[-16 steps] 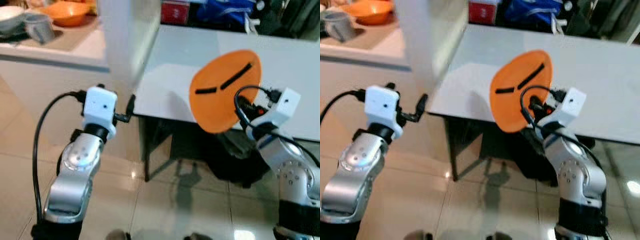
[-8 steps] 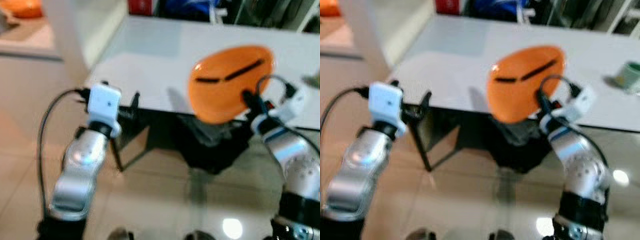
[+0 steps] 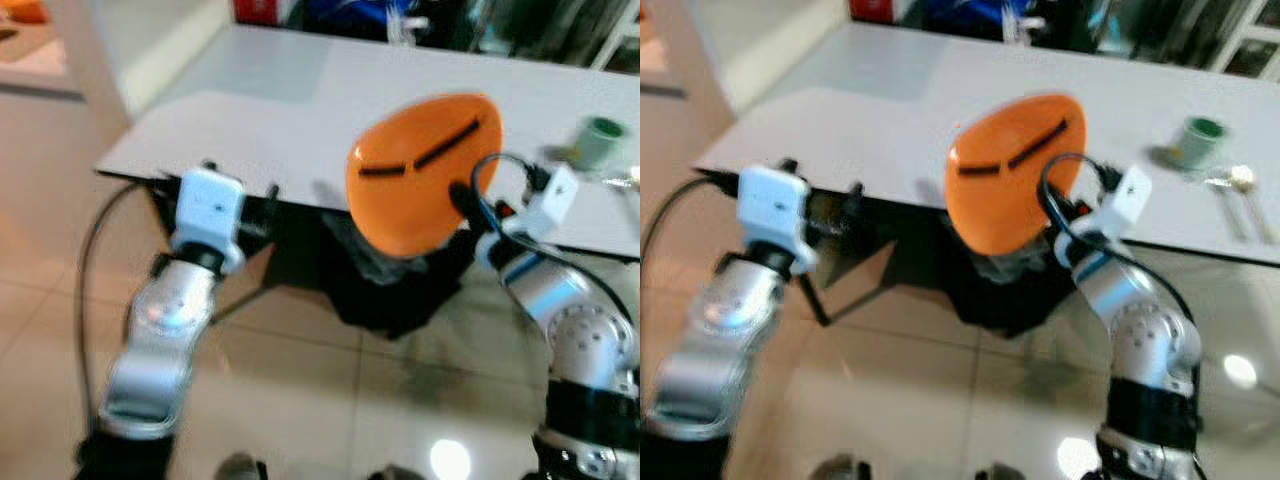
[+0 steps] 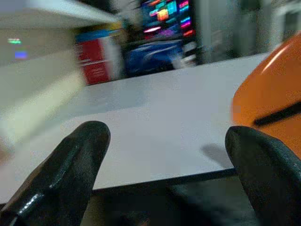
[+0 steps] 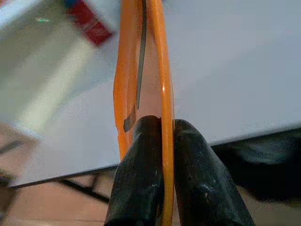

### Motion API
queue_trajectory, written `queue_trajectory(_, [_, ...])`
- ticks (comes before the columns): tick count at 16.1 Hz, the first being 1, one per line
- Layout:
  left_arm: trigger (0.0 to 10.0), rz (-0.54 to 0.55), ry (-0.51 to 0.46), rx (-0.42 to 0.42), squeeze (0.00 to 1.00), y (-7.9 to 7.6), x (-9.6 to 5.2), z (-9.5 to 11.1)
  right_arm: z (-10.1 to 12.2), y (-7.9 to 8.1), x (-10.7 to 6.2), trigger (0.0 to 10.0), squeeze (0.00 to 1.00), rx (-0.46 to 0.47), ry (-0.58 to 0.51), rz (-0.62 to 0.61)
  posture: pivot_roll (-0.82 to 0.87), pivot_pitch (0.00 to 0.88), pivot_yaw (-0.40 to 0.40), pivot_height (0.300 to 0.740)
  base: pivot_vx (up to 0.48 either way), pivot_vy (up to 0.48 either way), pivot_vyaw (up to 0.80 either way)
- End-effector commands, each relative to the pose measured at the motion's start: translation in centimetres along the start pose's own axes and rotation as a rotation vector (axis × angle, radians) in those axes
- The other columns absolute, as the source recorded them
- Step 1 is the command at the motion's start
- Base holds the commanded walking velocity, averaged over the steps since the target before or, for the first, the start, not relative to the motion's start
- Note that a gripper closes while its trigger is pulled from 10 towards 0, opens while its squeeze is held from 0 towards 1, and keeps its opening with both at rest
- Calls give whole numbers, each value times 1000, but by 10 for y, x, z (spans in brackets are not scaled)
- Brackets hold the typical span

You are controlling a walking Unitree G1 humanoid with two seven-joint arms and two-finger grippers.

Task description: Setting the table

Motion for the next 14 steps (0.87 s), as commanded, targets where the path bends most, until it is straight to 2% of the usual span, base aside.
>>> queue_trajectory(1, [10000,2,-14,26,0,3,0,3,7,5,-2,10000,0,1,-24,13,-16,57,-30,740,0,-480,0])
queue_trajectory(5, [10000,-2,-18,10,0,-1,1,5,0,4,-3,10000,0,-32,-19,-5,-18,52,-26,740,0,-480,0])
queue_trajectory(7, [10000,-18,-4,-35,0,-1,3,5,4,6,-4,10000,0,-37,-59,9,-19,53,-26,740,0,0,0])
queue_trajectory(8, [10000,-22,-15,-15,0,0,3,5,1,10,-4,10000,0,-26,-48,37,-17,54,-26,740,0,0,0])
queue_trajectory(10, [10000,-26,-24,-19,0,1,3,7,-5,13,-3,10000,0,26,-27,53,-15,53,-25,740,373,0,0])
queue_trajectory(14, [10000,-36,-25,-15,0,1,3,8,-11,12,-1,10000,0,49,-23,39,-10,54,-22,740,439,0,0])
Point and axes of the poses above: a point about 5 cm out from each wrist's last joint towards the gripper, its own x axis pointing out of the wrist towards the gripper, its own z axis along the axis of the wrist's last joint, y = z × x, the point moved 3 cm from there along x, pointing out of the wrist towards the gripper, and after that the axes turned 7 degrees about x, right-handed, at the moved point
